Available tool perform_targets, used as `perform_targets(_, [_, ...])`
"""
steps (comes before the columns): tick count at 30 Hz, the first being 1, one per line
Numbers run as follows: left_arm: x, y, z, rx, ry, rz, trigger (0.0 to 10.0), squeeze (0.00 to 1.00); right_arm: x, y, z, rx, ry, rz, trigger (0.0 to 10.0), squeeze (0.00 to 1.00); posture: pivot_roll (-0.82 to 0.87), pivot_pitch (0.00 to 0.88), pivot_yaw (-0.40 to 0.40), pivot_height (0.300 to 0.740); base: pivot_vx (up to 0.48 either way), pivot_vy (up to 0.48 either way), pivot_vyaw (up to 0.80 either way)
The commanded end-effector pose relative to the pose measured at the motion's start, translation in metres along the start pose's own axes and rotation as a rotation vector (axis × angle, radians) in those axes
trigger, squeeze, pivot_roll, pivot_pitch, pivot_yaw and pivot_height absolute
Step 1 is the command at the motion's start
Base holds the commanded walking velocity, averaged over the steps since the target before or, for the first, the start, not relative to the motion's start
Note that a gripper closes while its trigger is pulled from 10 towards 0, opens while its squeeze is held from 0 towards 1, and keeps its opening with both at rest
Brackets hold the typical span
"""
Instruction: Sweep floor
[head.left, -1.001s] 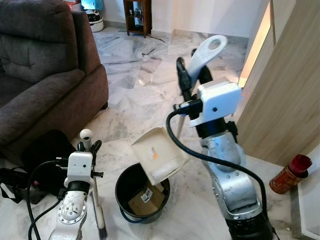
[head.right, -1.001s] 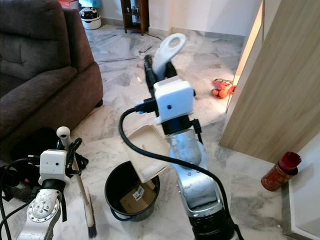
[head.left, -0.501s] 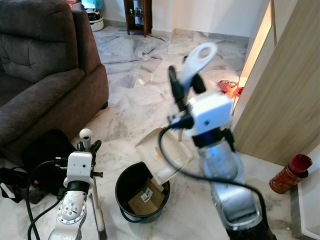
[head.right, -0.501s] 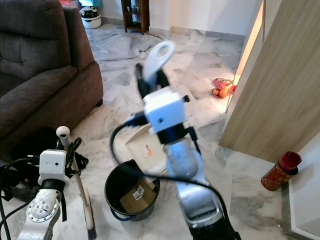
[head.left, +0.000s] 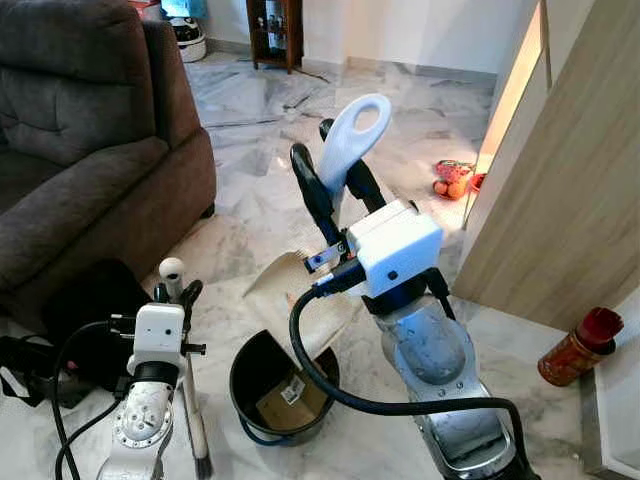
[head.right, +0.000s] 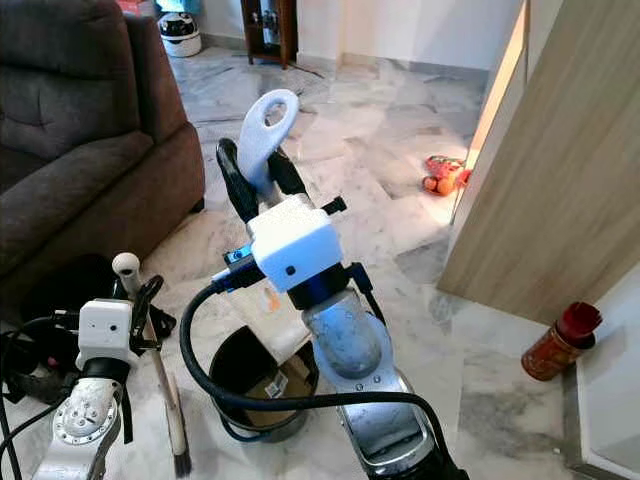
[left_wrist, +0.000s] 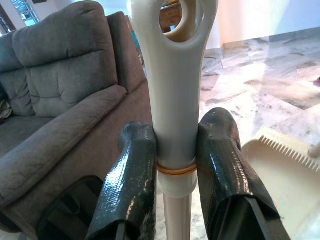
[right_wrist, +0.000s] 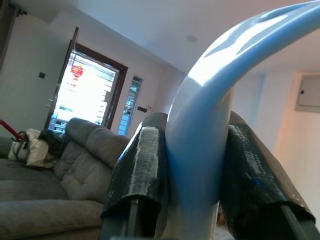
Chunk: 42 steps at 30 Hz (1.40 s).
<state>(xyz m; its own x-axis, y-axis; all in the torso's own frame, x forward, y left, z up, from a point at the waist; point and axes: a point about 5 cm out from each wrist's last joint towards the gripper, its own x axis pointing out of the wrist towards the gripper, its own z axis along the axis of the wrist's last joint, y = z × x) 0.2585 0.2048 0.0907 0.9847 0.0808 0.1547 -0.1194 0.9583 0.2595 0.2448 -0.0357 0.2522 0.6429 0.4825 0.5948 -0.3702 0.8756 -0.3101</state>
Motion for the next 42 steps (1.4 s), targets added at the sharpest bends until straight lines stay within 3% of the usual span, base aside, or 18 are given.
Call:
perform_targets(1, [0.0028, 0.0045, 0.0074, 0.021, -0.044, 0.006, 10.0, 0.00, 0.0033, 0.0007, 0.0217, 0.007, -0.111, 0.002, 10.0, 0.00, 0.09, 0.085, 0.029, 0.740, 0.000, 0.000, 0.00])
perform_targets(15, [0.0030, 0.0026, 0.0061, 0.022, -0.038, -0.007, 10.0, 0.00, 0.0031, 0.0075, 0.0279, -0.043, -0.165, 0.055, 10.0, 0.00, 0.09, 0.078, 0.030, 0.740, 0.000, 0.000, 0.00])
perform_targets(26, [0.0038, 0.0025, 0.0055, 0.024, -0.034, -0.012, 10.0, 0.00, 0.0038, 0.0018, 0.0228, 0.041, -0.124, -0.012, 10.0, 0.00, 0.09, 0.074, 0.029, 0.740, 0.000, 0.000, 0.00])
perform_targets(42, [0.0037, 0.0024, 0.0060, 0.022, -0.035, -0.009, 10.0, 0.00, 0.0041, 0.0030, 0.0226, -0.060, -0.137, 0.016, 10.0, 0.00, 0.09, 0.085, 0.027, 0.740, 0.000, 0.000, 0.00])
